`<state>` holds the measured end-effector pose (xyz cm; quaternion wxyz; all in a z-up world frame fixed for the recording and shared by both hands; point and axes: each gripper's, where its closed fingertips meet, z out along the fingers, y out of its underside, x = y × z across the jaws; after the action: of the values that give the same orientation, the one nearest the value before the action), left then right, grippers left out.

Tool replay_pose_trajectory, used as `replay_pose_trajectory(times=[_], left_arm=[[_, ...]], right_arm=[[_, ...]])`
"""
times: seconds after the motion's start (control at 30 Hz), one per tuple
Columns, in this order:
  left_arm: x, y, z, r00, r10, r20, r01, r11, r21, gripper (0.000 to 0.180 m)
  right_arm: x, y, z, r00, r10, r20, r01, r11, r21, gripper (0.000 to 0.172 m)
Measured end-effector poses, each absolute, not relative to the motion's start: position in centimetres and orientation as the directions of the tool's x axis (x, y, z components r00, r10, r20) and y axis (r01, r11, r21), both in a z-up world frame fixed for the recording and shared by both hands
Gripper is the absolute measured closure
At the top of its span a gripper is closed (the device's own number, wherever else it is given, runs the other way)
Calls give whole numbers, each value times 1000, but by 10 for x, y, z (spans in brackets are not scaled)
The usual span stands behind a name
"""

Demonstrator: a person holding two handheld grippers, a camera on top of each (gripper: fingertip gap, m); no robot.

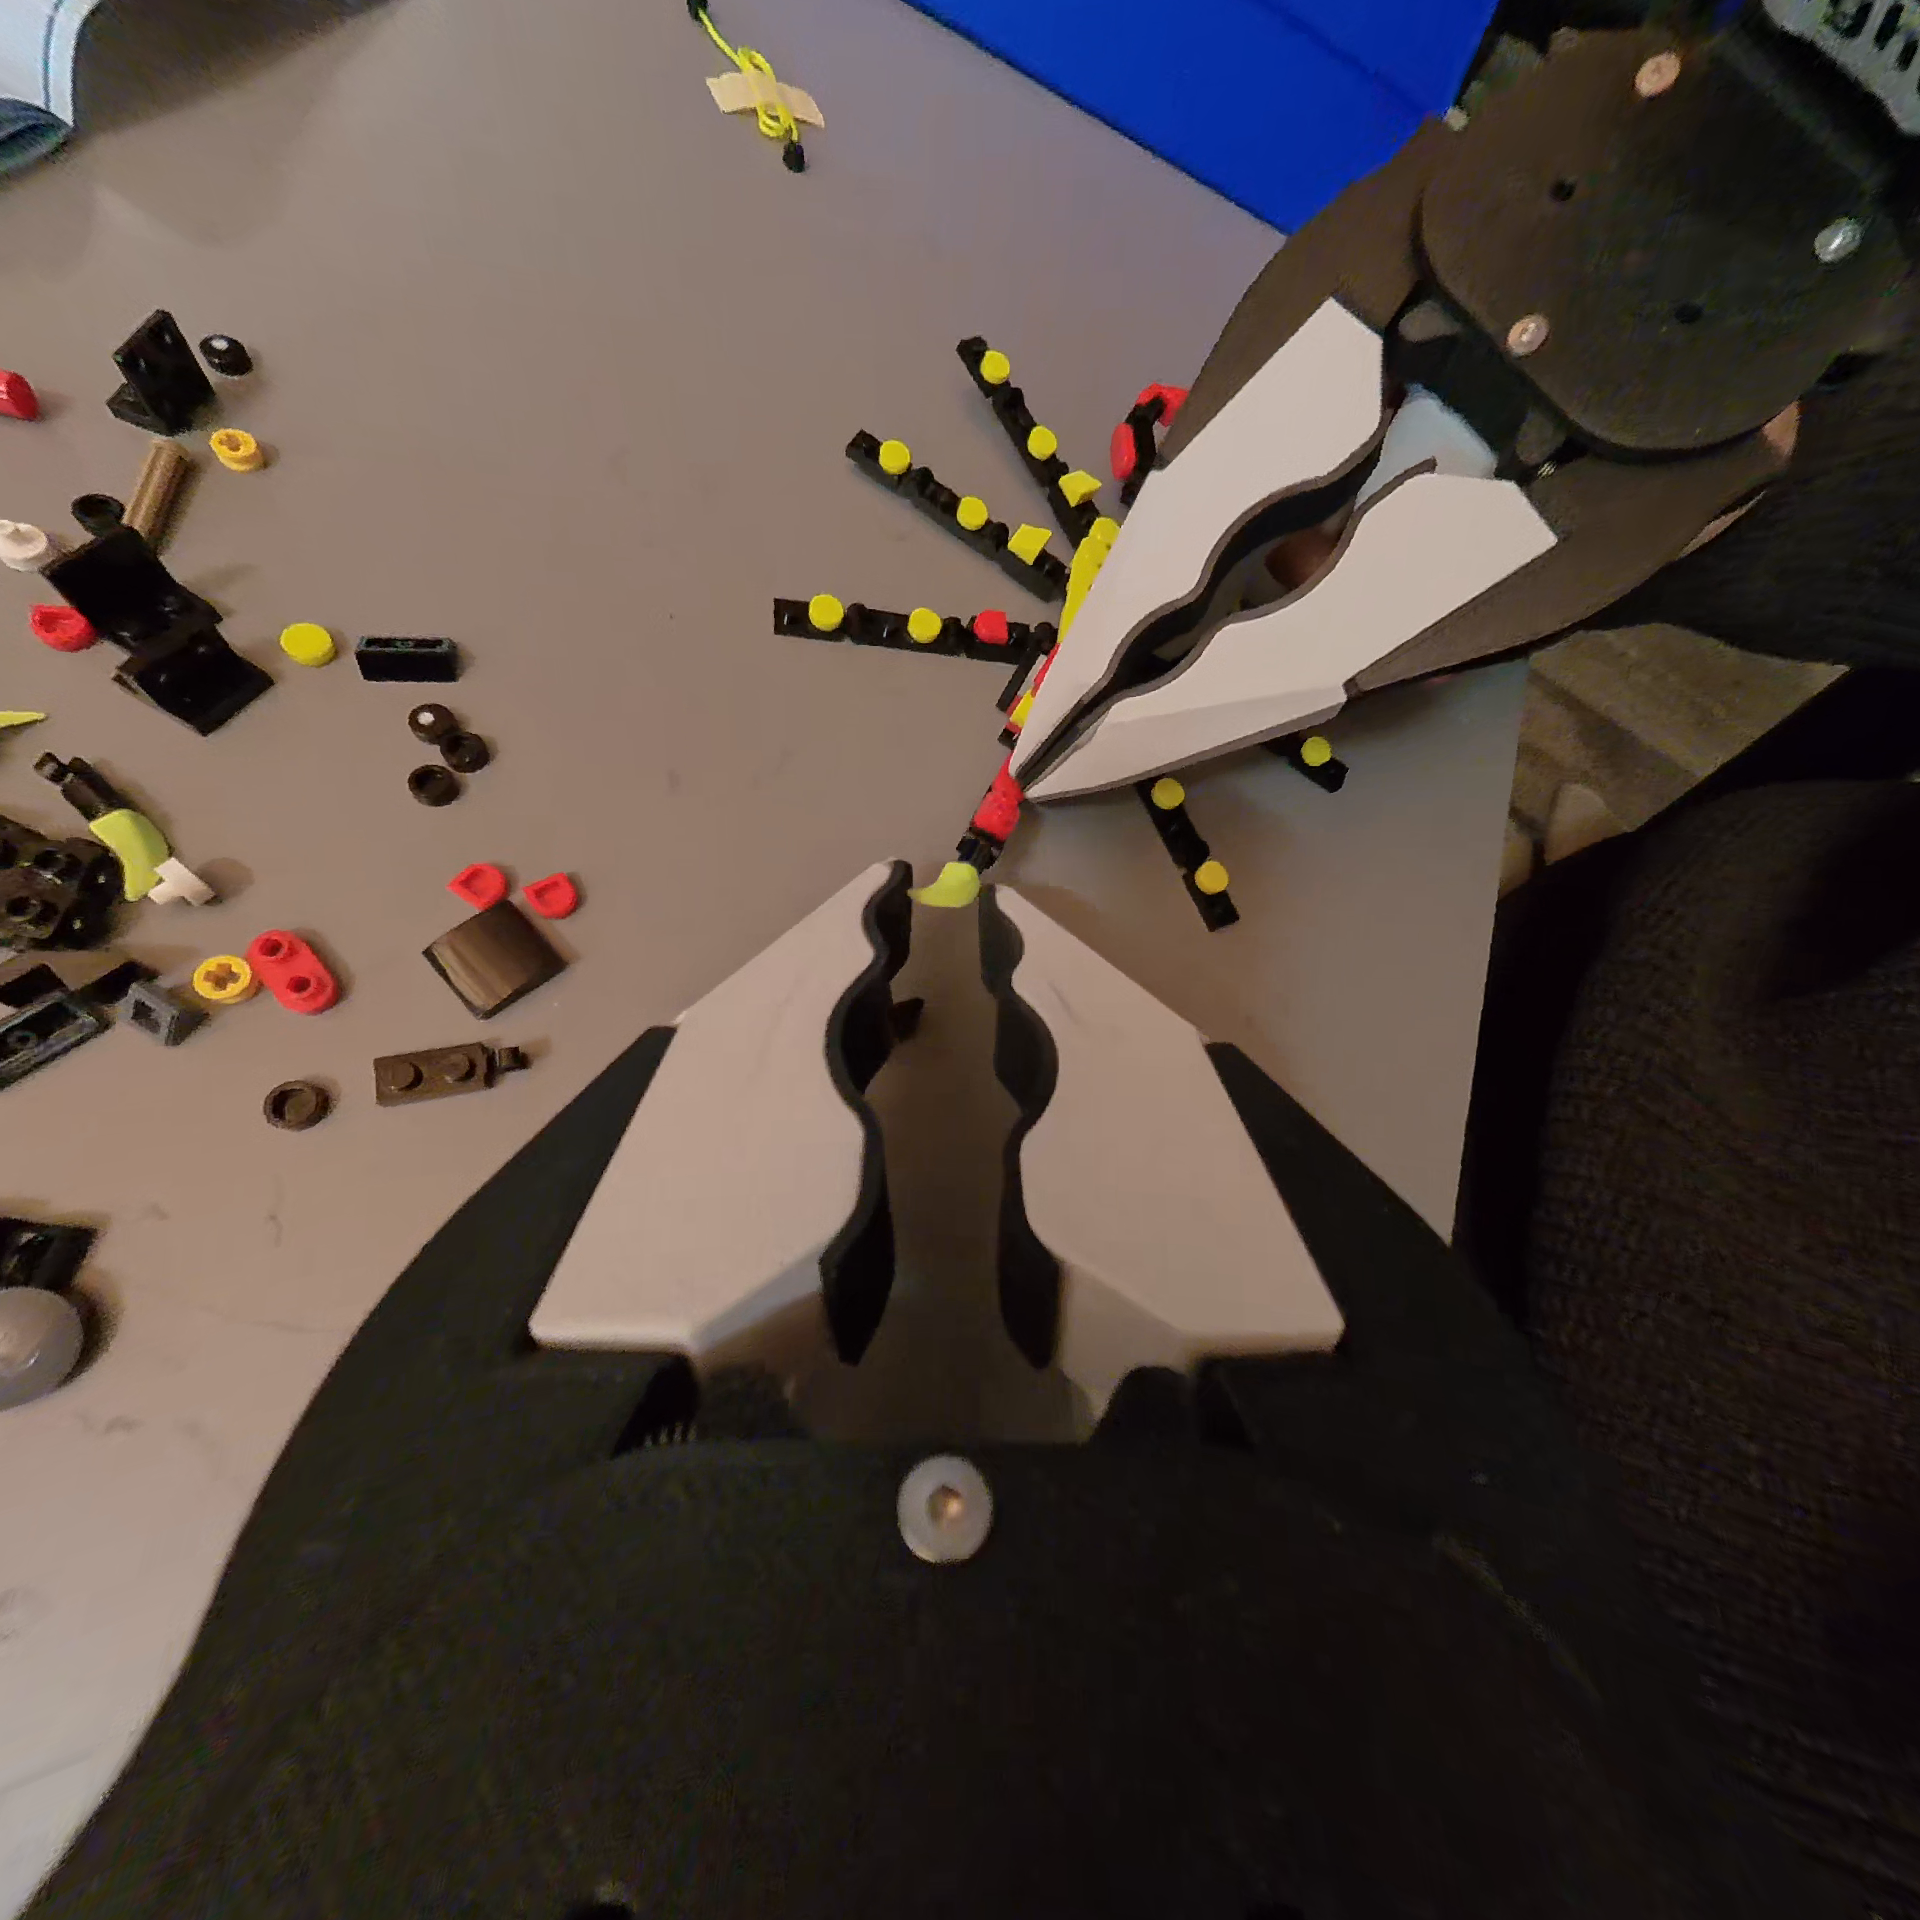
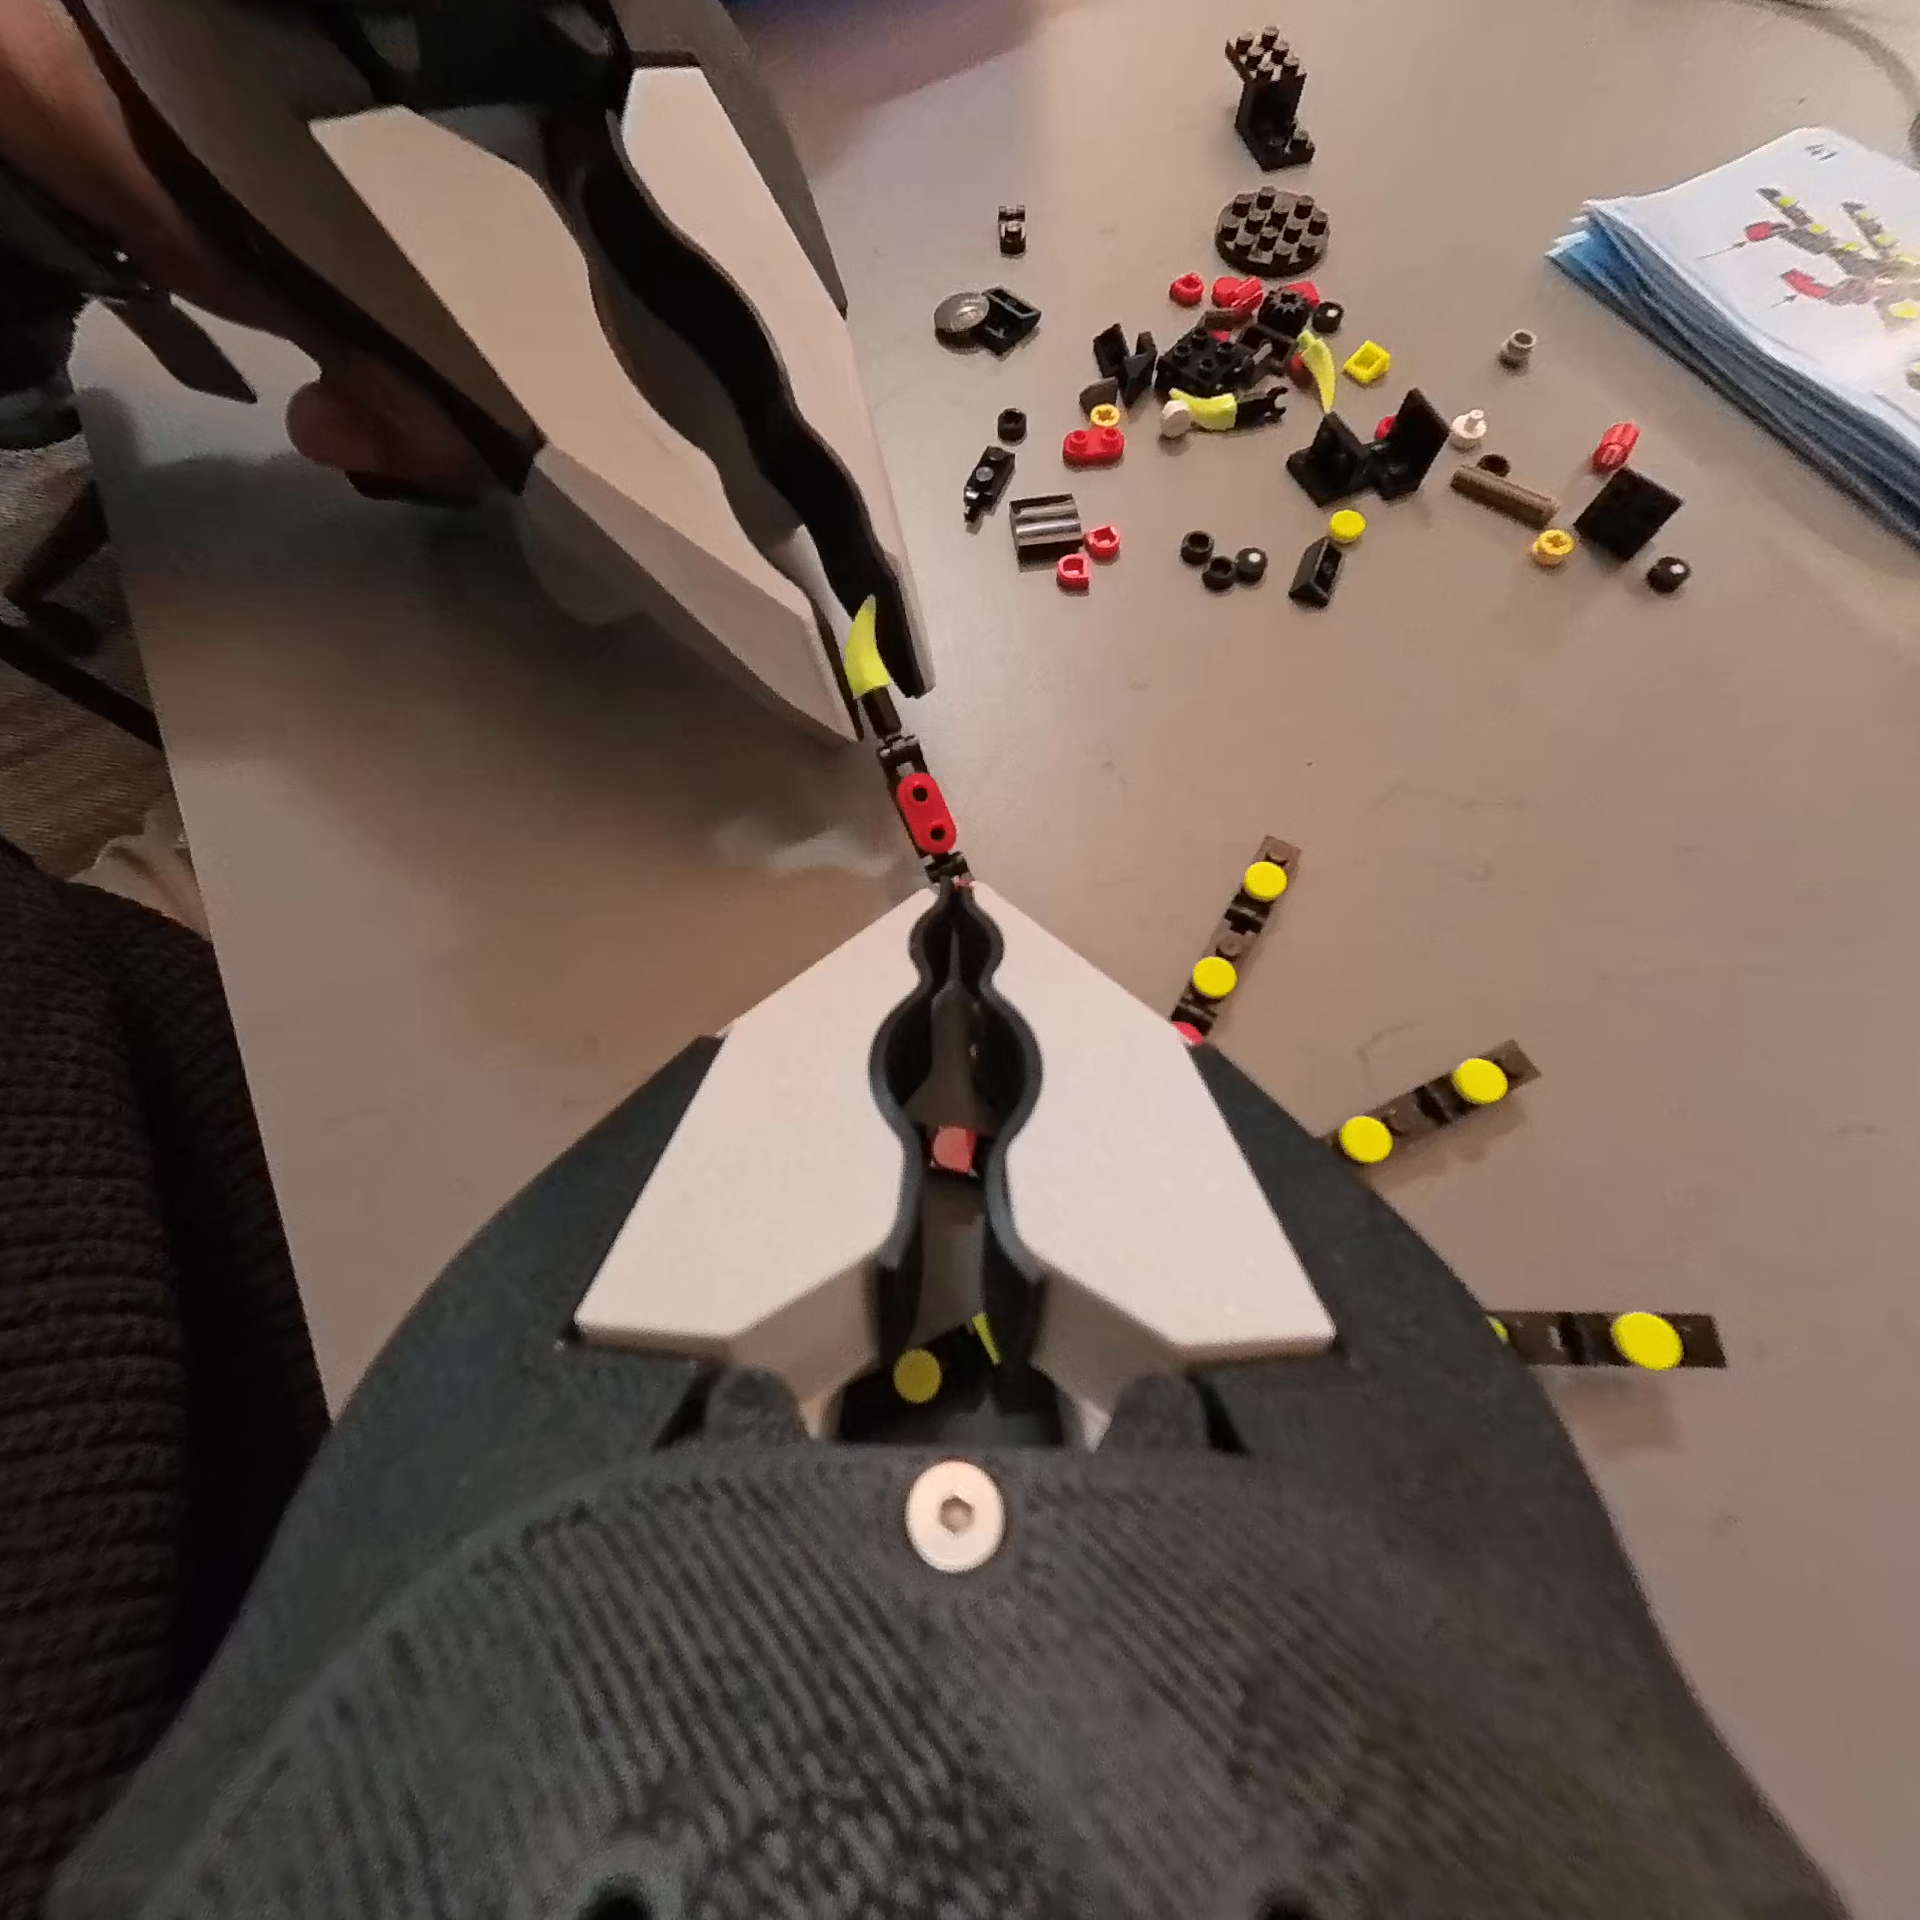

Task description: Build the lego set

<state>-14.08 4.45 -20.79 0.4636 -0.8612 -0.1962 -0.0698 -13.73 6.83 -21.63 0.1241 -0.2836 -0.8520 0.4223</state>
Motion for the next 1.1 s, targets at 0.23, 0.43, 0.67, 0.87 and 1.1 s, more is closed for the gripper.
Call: replay_pose_trajectory(times=[0.23,0.43,0.67,0.87,1.1], left_arm=[[-139,51,-201,898,265,351,437,-450,-779,173],[-139,52,-202,903,269,335,426,-459,-780,169],[-136,49,-200,895,245,373,446,-451,-773,171],[-136,49,-194,886,234,401,464,-423,-778,180],[-136,52,-191,882,232,410,471,-406,-783,180]], right_arm=[[-137,68,-217,-809,587,-29,380,483,-789,172],[-137,69,-215,-811,584,-21,369,483,-794,170],[-136,64,-204,-823,566,-45,347,439,-829,161],[-137,60,-203,-826,564,-19,321,442,-837,165],[-137,59,-205,-830,558,2,312,468,-827,166]])
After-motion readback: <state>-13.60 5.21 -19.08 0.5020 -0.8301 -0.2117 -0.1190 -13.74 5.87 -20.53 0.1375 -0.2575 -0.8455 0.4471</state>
